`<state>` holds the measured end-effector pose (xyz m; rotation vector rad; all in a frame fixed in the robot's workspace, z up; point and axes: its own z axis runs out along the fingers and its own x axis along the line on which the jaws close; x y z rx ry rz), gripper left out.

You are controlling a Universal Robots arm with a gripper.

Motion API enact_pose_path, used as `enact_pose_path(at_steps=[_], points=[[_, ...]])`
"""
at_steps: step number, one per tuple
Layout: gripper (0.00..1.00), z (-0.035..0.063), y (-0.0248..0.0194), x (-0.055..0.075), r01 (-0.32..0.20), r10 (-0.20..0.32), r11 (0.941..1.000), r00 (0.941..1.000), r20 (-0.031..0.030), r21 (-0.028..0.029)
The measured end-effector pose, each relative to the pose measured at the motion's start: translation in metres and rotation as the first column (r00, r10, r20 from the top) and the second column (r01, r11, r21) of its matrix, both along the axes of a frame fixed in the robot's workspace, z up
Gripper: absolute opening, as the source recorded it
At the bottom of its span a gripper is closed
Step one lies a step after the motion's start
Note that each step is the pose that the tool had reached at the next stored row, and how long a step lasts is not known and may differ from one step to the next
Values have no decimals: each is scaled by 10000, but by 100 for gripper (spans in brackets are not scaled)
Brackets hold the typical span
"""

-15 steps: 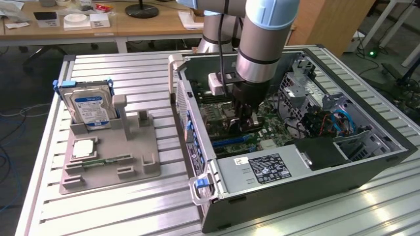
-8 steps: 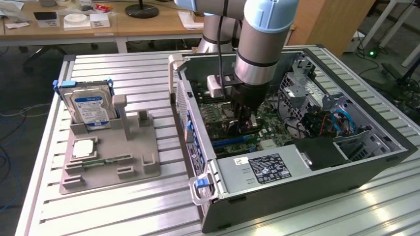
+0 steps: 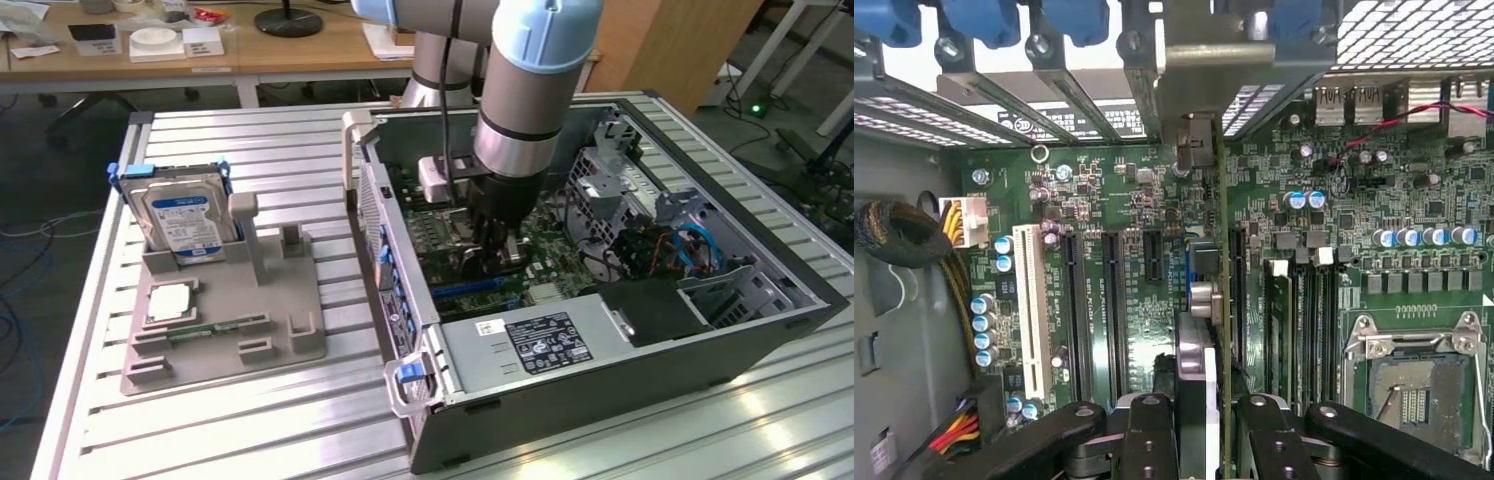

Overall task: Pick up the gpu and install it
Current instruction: 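Insert the gpu into the slot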

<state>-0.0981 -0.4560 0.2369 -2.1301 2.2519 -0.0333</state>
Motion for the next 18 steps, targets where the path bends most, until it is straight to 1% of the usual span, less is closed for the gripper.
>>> enact_pose_path(at_steps=[7, 11, 18], points=[[28, -32, -1, -23, -3, 3, 10000, 10000, 1, 2], [28, -54, -16, -26, 3, -3, 10000, 10000, 1, 3], [28, -61, -18, -36, -3, 3, 10000, 10000, 0, 2]])
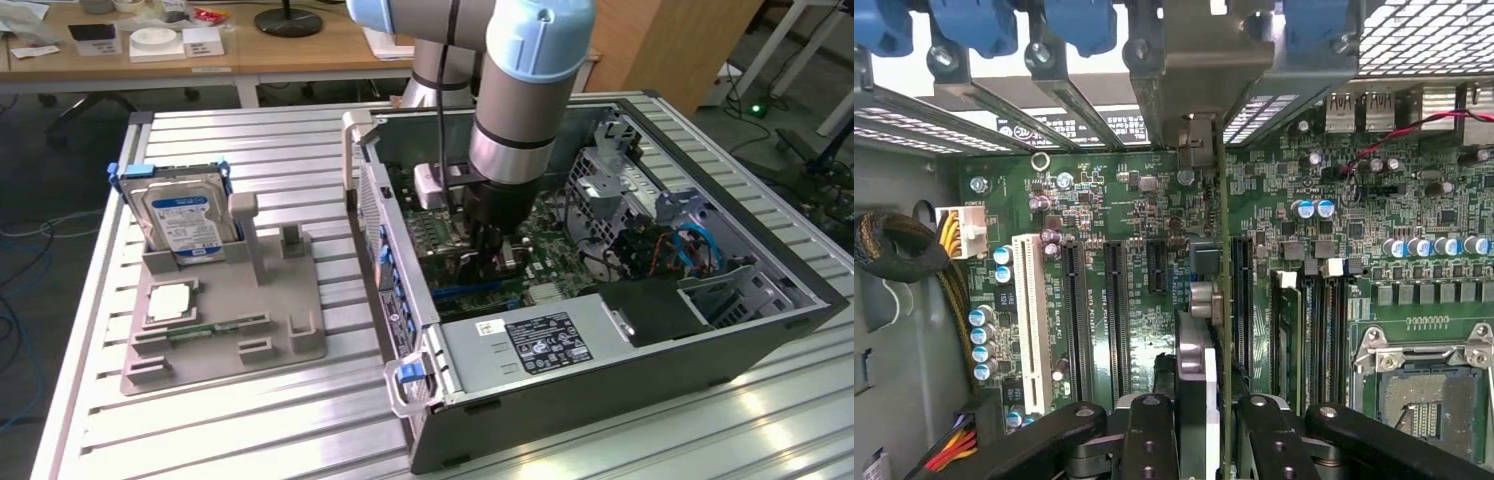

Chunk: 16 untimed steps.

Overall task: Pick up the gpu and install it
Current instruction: 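Insert the gpu into the slot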

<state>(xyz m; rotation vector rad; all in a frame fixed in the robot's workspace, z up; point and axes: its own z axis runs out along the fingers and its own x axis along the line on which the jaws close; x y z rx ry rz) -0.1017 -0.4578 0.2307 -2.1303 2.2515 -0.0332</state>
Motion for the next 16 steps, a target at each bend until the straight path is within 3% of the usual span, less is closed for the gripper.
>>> enact_pose_path(at_steps=[5, 9, 16], points=[[28, 0, 2, -5, -7, 7, 10000, 10000, 46, 0], [28, 0, 6, -11, -12, 12, 10000, 9999, 139, 1], [28, -5, 8, -78, -11, 11, 10000, 9999, 155, 2]])
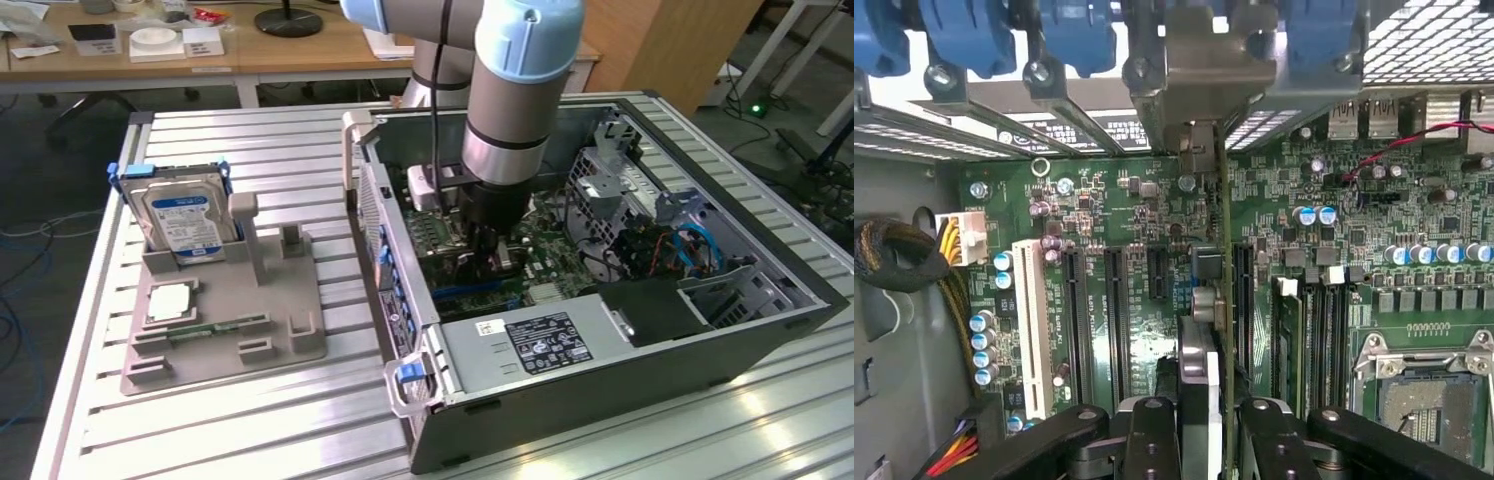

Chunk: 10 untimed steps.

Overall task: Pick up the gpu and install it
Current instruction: 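Insert the gpu into the slot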

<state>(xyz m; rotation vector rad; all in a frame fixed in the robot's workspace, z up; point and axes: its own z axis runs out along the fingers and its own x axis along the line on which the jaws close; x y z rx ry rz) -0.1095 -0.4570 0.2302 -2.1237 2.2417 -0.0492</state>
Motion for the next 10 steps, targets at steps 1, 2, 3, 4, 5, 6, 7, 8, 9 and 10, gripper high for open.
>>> enact_pose_path(at_steps=[1, 2, 3, 4, 5, 6, 7, 8, 9, 10], points=[[28, 0, -1, 0, 0, 0, 10000, 10000, -1, -1], [28, 0, -1, 0, -1, 1, 10000, 10000, 0, -2], [28, 0, -1, 0, -1, 1, 10000, 10000, 0, -3], [28, 0, -1, 0, -2, 2, 10000, 10000, 0, -2], [28, 0, -2, 5, -1, 1, 10000, 10000, -2, -2], [28, 0, -1, 9, 1, -1, 10000, 10000, -2, -2], [28, 0, -2, 15, 2, -2, 10000, 10000, -2, -2], [28, 0, -1, 18, 2, -2, 10000, 10000, -1, -2], [28, 0, -1, 19, 2, -2, 10000, 10000, 0, -3], [28, 0, -1, 20, 1, -1, 10000, 10000, 1, -2]])
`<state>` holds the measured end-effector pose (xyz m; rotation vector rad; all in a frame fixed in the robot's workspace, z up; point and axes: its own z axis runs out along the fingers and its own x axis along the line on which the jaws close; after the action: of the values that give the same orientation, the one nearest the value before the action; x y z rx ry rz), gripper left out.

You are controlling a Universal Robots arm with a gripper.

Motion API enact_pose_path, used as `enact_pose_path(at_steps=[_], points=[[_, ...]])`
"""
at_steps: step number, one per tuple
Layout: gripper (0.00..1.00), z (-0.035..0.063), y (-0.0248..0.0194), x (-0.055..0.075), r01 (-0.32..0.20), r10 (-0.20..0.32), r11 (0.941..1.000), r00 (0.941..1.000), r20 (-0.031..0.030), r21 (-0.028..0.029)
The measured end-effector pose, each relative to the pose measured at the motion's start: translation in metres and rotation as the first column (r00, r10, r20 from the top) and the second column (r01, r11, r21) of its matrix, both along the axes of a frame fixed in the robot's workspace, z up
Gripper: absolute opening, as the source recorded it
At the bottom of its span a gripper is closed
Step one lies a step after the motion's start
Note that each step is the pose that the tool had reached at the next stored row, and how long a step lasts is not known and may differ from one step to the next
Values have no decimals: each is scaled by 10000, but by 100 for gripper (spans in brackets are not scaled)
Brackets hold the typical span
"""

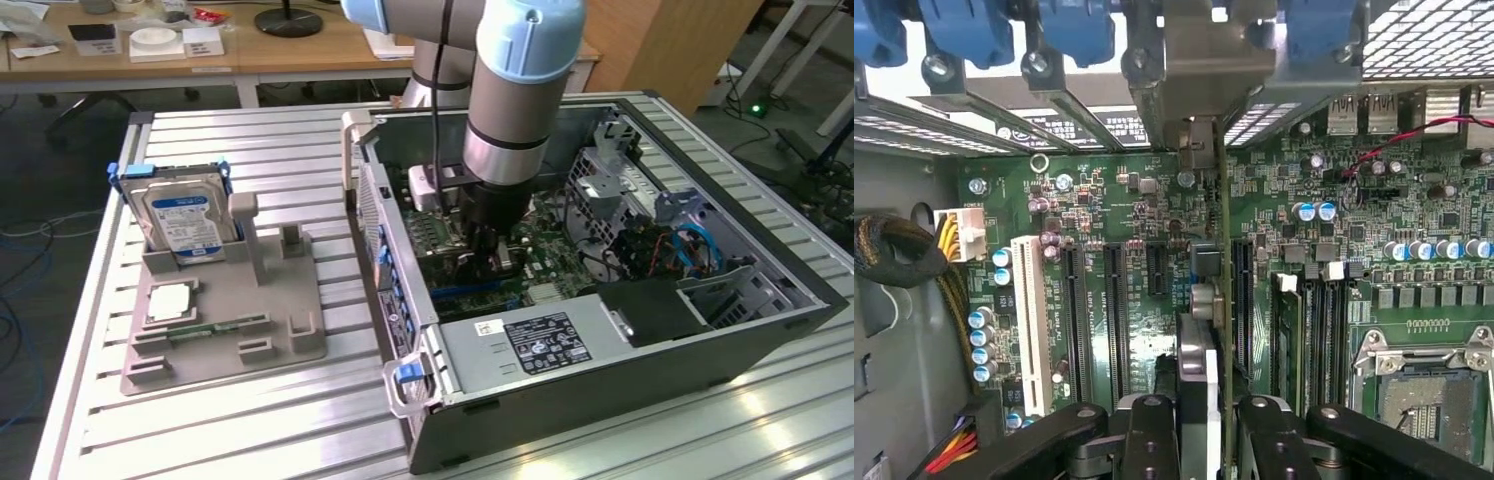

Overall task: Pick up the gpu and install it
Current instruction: 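Insert the gpu into the slot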

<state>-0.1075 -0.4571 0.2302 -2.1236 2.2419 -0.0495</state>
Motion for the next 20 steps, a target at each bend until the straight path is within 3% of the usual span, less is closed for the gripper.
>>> enact_pose_path(at_steps=[20], points=[[28, -29, 0, 1, -1, 1, 10000, 10000, 4, 5]])
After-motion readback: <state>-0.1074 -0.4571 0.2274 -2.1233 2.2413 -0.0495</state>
